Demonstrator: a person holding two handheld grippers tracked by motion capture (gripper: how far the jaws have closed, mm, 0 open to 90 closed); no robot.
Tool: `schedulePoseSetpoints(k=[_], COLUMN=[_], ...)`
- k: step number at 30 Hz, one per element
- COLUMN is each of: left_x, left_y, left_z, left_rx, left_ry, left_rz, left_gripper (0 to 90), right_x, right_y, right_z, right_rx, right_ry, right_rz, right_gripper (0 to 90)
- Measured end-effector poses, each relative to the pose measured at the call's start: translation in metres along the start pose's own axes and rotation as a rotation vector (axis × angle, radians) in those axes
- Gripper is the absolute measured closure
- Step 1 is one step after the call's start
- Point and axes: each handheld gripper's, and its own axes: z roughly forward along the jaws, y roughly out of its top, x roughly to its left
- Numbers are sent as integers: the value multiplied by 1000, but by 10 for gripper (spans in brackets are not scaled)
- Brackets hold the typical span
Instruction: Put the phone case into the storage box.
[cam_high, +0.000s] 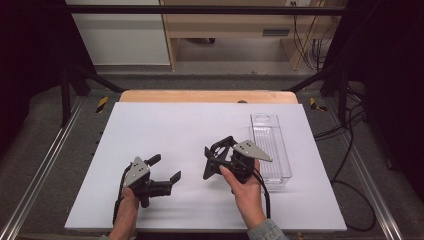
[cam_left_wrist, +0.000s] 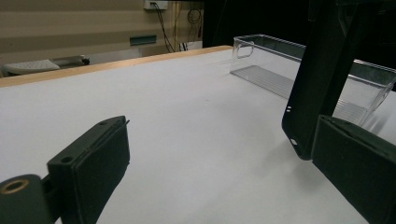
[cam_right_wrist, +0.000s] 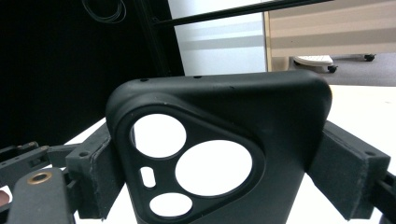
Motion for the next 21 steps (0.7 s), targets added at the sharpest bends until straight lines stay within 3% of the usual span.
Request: schedulePoseSetpoints(k=[14, 19, 21], left_x=[2, 3, 3], left_y=[0, -1, 0], left_z=[-1, -1, -1], left_rx=[6, 14, 17], left_ry=[12, 23, 18], left_rz=[11, 22, 7], left_gripper=[44, 45, 44], right_x=[0, 3, 4], right_y=[-1, 7, 12], right_z=[3, 3, 3], right_rx=[18, 12, 12], right_ry=[-10, -17, -15], right_rz=[-5, -24, -28], right_gripper=[143, 144, 144])
